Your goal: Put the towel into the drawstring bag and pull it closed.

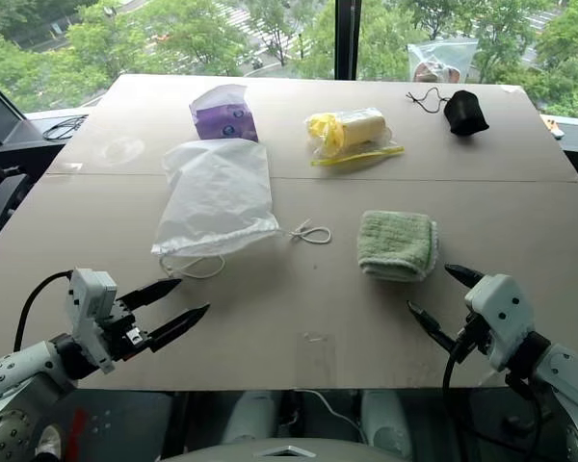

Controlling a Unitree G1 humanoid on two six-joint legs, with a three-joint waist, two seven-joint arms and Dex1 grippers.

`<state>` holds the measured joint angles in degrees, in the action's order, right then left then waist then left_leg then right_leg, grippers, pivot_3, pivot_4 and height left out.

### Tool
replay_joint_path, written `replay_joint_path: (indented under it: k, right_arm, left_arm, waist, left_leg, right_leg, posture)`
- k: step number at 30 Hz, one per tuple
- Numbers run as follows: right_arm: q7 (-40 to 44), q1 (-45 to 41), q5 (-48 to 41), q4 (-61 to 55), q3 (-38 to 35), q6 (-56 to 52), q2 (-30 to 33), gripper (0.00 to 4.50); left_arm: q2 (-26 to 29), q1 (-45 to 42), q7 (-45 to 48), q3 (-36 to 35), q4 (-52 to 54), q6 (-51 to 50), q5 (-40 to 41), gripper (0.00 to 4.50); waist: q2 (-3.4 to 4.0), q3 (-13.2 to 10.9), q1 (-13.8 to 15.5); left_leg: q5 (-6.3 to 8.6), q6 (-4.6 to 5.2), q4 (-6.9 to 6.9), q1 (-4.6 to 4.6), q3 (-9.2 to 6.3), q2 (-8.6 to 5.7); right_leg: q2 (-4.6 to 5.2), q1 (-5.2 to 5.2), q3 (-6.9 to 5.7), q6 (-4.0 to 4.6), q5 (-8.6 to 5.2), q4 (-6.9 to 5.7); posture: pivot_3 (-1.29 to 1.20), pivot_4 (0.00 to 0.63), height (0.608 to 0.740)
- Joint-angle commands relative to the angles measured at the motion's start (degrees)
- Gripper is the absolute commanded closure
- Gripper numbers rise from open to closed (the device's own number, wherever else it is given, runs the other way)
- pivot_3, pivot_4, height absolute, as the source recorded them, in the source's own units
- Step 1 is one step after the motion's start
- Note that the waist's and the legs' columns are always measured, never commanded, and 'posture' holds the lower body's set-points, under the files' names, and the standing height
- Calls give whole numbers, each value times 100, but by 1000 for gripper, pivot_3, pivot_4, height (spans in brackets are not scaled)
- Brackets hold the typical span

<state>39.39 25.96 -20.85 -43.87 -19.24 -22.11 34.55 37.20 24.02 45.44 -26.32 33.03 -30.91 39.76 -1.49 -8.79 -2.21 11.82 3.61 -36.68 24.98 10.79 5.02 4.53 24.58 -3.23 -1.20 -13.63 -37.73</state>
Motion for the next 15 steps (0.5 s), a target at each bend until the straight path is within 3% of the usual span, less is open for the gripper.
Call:
replay_joint_path:
  k: [1,4,7,11,15]
  right_arm:
    - [142,48,-206,-221,-197,322,-35,13]
    - [265,-392,-89,-219,129,965,-83,13]
    - [350,-759,-172,-352,543,968,-20,13]
    - [581,-797,-231,-579,880,1016,153,13]
    - [589,-501,-243,-811,952,995,221,13]
  left_arm:
    - [33,-391,-191,23,85,160,-94,147]
    - [-87,-1452,-862,459,-194,476,-787,147]
    - [6,-1945,-1027,952,-439,973,-1653,147]
    - [406,-2103,-1407,1874,-616,1532,-3281,147]
    - [519,-2123,-1589,2293,-1062,2682,-4236,147]
  waist:
    - [3,-1,3]
    - [7,1,110]
    - [13,12,125]
    - [13,10,149]
    - [13,11,164]
  left_leg:
    - [0,0,0,0,0,0]
    - [-1,-1,-1,10,-22,-11]
    - [-1,-1,-9,5,-26,-13]
    - [-1,0,-6,5,-28,-20]
    - [0,-4,7,7,-33,-20]
  right_leg:
    - [0,0,0,0,0,0]
    - [4,-2,-23,2,-2,1]
    - [-2,-12,-38,1,-1,1]
    - [-3,-18,-39,1,-2,8]
    - [0,-16,-45,2,-5,16]
  posture:
    - [0,150,740]
    - [0,150,740]
    - [0,150,740]
    - [0,150,740]
    - [0,150,740]
